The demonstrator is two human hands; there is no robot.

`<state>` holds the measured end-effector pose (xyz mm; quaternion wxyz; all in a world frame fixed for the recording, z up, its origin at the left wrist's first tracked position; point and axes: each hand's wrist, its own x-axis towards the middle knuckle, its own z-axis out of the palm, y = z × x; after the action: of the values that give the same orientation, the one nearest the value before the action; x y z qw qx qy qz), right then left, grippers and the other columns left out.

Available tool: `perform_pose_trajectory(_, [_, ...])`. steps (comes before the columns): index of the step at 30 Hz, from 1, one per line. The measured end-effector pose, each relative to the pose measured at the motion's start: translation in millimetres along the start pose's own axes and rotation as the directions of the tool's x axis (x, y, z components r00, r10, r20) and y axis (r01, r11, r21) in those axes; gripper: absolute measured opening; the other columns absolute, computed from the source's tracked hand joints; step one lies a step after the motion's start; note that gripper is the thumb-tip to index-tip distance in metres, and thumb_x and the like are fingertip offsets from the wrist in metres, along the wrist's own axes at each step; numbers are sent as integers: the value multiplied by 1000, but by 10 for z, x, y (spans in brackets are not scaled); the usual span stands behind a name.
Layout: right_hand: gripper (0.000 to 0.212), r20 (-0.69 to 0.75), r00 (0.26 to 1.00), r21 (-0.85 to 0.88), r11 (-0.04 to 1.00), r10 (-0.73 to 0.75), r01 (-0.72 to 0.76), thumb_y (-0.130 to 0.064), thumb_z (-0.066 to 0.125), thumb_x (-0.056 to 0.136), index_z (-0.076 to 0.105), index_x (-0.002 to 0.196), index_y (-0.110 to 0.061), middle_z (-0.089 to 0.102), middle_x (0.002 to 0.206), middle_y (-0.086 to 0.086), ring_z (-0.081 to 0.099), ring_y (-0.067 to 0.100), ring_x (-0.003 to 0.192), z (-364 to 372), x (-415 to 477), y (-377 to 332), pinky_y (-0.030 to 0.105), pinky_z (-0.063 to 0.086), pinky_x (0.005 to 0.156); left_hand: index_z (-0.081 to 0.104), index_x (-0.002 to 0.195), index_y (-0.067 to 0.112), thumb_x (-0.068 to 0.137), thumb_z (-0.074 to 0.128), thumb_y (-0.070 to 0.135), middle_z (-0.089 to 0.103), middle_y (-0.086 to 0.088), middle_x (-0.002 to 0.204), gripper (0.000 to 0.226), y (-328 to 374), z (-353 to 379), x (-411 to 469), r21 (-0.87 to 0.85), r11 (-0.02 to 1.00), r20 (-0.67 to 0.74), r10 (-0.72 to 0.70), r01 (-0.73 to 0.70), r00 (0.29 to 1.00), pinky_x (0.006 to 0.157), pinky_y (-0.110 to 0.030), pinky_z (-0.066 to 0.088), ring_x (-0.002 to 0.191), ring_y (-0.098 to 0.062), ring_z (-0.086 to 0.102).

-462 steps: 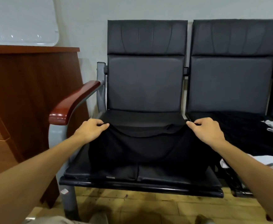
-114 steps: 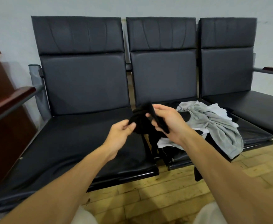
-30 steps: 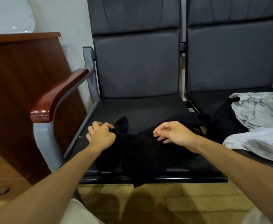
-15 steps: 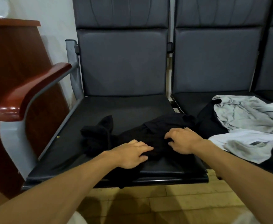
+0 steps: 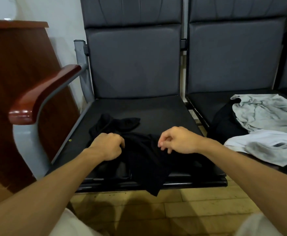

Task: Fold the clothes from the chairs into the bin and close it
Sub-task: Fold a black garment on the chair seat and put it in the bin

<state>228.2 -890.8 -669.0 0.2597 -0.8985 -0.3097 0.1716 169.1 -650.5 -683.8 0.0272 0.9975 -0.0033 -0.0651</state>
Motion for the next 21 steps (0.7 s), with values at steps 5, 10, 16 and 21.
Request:
perform_pose_trajectory(5, [30, -38, 999, -318, 947, 30, -40, -24, 55, 96, 60, 126, -24, 59, 129, -2, 52, 18, 122, -36, 102, 328, 33, 41, 104, 66, 116, 28, 97, 43, 21, 59, 4, 119, 30, 272, -4, -62, -270, 958, -44, 91, -99, 995, 100, -34, 44, 114, -16, 55])
perform_pose_trajectory(10, [33, 82, 996, -257, 965, -28, 48, -22, 58, 96, 61, 129, -28, 59, 133, -11, 51, 9, 124, 0, 7, 372, 22, 37, 105, 29, 150, 28, 102, 28, 49, 32, 0, 151, 52, 568, 185, -117, -170, 984, 235, 83, -43, 968, 117, -52, 18, 142, -24, 25])
perform_pose_trajectory(16, [20, -28, 999, -376, 925, 47, -54, -15, 63, 90, 72, 107, -20, 66, 90, -9, 64, 12, 98, -128, -91, 415, 21, 48, 88, 11, 155, 25, 99, 19, 59, 7, 6, 162, 66, 306, 267, 80, -28, 999, 336, 44, -37, 941, 118, -45, -15, 149, -13, 2])
perform_pose_trajectory(21, [10, 103, 989, -246, 966, 106, -78, -17, 69, 83, 71, 80, -26, 66, 63, -9, 63, 3, 64, -184, -273, 281, 15, 48, 72, 20, 153, 28, 103, 33, 44, 15, 8, 161, 54, 158, 205, 253, -1, 999, 276, 40, -41, 960, 117, -43, -18, 149, -9, 5])
